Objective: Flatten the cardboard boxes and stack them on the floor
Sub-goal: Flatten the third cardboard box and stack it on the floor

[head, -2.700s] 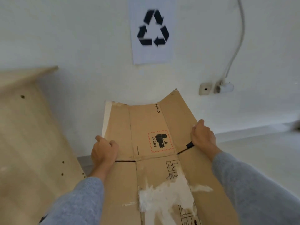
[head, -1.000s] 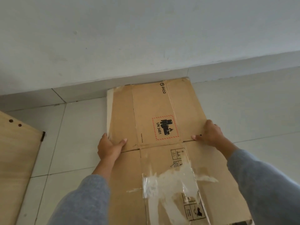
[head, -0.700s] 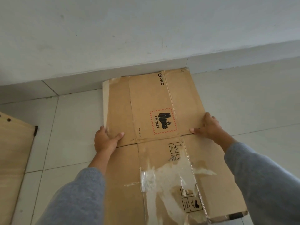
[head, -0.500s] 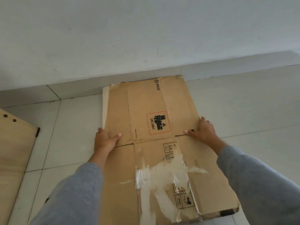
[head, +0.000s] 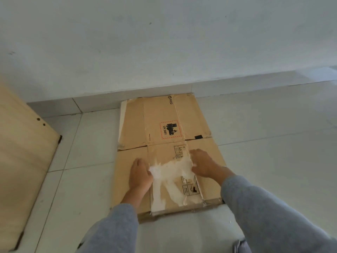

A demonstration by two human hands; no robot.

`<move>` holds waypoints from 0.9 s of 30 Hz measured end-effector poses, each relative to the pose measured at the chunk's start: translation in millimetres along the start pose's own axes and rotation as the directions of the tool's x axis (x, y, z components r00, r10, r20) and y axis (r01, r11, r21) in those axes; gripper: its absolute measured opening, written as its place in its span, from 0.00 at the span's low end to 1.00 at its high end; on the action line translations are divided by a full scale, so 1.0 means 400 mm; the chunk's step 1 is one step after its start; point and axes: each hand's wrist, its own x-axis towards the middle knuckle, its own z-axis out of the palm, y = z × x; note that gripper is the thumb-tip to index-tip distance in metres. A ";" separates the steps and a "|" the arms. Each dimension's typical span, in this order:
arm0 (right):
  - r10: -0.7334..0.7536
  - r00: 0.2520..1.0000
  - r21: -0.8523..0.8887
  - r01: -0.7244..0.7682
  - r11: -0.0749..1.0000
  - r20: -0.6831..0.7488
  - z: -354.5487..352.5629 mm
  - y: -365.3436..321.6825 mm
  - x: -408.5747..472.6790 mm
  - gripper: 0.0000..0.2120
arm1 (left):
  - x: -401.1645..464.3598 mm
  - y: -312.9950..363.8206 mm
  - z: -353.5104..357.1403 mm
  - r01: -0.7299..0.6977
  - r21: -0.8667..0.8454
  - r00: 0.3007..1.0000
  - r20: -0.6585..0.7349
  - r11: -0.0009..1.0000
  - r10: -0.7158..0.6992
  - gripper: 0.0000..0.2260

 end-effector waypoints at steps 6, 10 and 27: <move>-0.078 0.966 -0.272 0.146 0.951 0.248 0.123 0.012 -0.087 0.47 | -0.125 -0.012 0.026 -0.207 0.160 0.914 0.383 0.965 0.132 0.43; -0.107 0.952 -0.377 0.215 0.901 0.286 0.140 0.012 -0.111 0.53 | -0.148 -0.014 0.044 -0.279 0.288 0.864 0.491 0.916 0.109 0.54; -0.279 0.956 -0.692 0.263 0.672 0.093 0.197 0.071 -0.110 0.59 | -0.137 -0.040 0.080 -0.401 0.491 0.883 0.431 0.774 0.184 0.56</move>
